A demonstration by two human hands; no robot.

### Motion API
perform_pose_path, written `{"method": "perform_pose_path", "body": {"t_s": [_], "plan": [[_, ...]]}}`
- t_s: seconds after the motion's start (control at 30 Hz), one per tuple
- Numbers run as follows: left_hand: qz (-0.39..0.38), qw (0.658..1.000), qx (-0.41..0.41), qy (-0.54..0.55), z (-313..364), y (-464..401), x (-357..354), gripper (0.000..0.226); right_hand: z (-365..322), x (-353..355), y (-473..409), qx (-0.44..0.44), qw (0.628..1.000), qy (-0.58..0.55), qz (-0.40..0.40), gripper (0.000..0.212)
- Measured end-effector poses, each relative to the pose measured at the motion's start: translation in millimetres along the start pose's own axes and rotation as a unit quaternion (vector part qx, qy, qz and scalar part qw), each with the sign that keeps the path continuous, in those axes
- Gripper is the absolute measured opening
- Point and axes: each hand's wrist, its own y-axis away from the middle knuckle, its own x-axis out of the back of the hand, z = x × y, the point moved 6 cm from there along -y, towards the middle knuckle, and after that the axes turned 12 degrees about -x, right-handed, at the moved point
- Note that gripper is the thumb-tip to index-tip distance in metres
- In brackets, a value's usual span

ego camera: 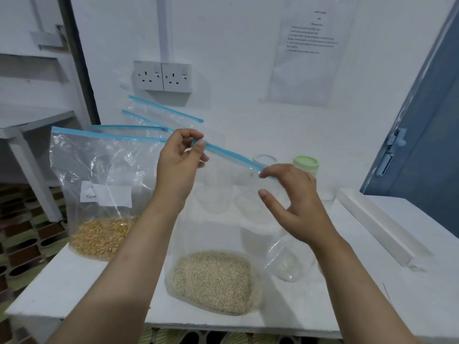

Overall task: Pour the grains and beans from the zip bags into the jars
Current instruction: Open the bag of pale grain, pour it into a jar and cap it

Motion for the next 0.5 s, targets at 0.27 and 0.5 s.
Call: {"method": "perform_pose_path", "body": {"t_s": [0.27, 0.5], "plan": [[-0.030, 0.998, -0.052, -0.036, -7.8, 41.2, 5.9, 0.037, -16.1, -9.6, -4.7, -0.010, 0.996, 0.084, 0.020, 0.037], [-0.099, 0.976, -0.014, -0.194, -63.2, 137.4, 19.5, 0.039, -22.9, -13.0, -0.5, -0.028, 0.995, 0.092, 0.025, 0.044]]}}
